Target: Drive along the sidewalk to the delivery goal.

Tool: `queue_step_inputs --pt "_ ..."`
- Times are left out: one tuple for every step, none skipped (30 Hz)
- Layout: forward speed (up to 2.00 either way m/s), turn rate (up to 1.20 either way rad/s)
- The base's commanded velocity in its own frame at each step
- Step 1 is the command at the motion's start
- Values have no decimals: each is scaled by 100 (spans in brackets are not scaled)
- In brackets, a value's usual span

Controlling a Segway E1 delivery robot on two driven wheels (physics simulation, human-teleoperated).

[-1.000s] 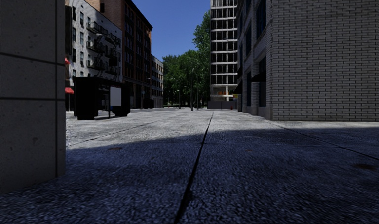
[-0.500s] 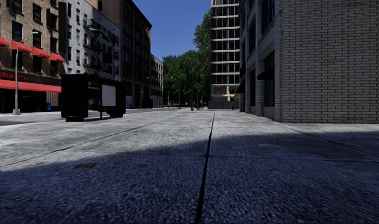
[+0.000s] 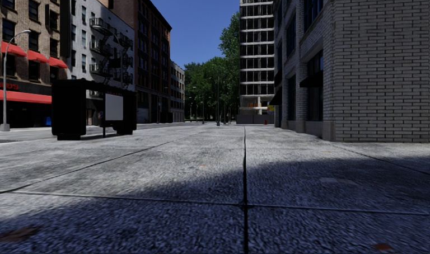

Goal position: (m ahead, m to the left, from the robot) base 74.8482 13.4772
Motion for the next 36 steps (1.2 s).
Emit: queue_step_inputs --pt "200 0" --pt "200 0" --pt "200 0" --pt "200 0" --pt "200 0" --pt "200 0" --pt "200 0" --pt "200 0" --pt "200 0" --pt "200 0" --pt "200 0" --pt "200 0" --pt "200 0" --pt "200 0" --pt "200 0" --pt "200 0" --pt "200 0" --pt "200 0" --pt "200 0" --pt "200 0" --pt "200 0" --pt "200 0" --pt "200 0" --pt "200 0" --pt "200 0" --pt "200 0" --pt "200 0" --pt "200 0" --pt "200 0" --pt "200 0" --pt "200 0" --pt "200 0" --pt "200 0" --pt "200 0" --pt "200 0" --pt "200 0"
